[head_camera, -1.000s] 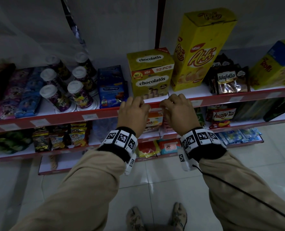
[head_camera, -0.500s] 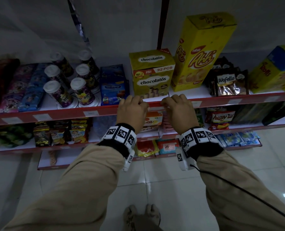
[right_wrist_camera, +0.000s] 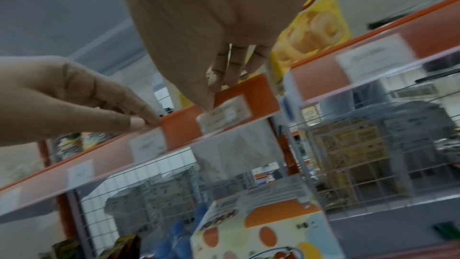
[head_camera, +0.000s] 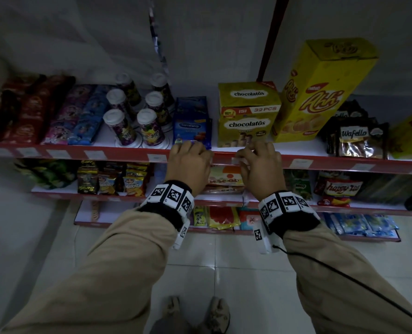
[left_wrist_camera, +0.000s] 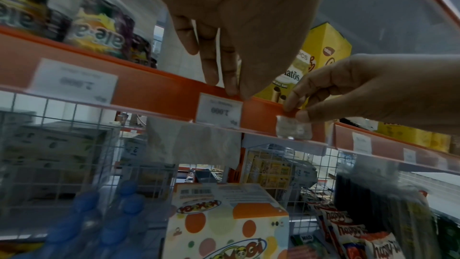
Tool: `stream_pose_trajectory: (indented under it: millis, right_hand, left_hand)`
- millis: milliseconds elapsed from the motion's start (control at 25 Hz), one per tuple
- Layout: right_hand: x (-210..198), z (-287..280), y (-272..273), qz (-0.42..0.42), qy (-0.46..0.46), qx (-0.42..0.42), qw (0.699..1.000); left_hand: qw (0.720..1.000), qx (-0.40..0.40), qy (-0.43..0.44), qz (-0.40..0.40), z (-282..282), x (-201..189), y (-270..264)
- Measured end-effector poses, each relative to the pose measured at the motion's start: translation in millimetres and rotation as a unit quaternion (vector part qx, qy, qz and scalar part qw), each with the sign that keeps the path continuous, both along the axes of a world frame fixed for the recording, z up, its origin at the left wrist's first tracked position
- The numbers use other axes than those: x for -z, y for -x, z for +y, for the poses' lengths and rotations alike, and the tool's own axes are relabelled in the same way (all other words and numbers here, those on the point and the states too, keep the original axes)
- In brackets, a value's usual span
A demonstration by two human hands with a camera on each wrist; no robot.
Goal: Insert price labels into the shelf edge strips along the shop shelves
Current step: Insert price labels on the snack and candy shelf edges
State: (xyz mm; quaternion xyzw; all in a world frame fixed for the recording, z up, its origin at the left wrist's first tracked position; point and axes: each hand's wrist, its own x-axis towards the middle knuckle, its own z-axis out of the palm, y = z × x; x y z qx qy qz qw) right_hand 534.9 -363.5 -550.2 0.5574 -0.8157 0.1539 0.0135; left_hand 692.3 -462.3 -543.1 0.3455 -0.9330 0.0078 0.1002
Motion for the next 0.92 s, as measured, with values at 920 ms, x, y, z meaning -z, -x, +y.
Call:
stream_pose_trajectory:
  millis: [920]
  right_hand:
    - [19, -47, -89, 0.044, 0.096, 0.0, 0.994]
  left_hand:
    - [0.991, 0.077, -0.108, 0.027, -46, 13, -66]
